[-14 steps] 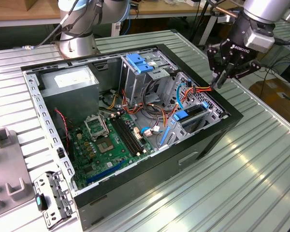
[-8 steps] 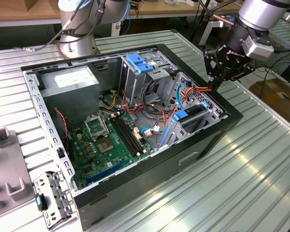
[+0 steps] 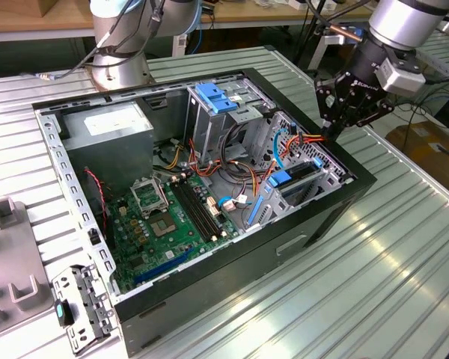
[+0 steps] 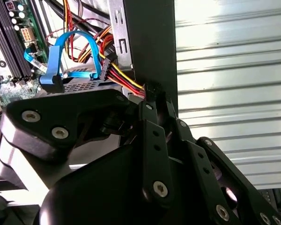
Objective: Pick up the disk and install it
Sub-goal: 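Insert the first disk wire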
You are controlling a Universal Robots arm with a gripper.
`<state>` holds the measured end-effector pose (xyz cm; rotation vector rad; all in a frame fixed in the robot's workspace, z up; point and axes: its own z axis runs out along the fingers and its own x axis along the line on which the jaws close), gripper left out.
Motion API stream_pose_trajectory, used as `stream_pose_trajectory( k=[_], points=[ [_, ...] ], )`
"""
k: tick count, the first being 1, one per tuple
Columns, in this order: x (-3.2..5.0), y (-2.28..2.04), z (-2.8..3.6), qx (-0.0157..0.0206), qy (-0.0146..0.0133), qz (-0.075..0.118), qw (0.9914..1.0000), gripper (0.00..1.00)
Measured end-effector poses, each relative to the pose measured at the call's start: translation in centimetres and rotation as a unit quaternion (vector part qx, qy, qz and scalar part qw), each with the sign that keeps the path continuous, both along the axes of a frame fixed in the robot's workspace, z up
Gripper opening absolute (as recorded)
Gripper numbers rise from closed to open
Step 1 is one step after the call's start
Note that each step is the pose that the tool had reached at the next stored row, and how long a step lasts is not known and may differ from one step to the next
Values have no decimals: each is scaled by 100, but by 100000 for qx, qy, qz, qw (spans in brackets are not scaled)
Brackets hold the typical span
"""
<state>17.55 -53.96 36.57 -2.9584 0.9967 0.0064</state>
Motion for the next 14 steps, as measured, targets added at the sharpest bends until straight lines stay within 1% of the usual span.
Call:
stream_pose_trajectory(
  k=[1,2,4,8,10,14],
  points=[
    [0,0,8,0,-1,7,100000,23],
    [0,1,37,20,1,8,100000,16],
    [0,2,99,10,-3,9,100000,16],
    [-7,2,99,9,-2,6,100000,16],
    [-43,3,99,10,-2,10,100000,16],
    [-154,2,100,5,-2,2,100000,16]
  ],
)
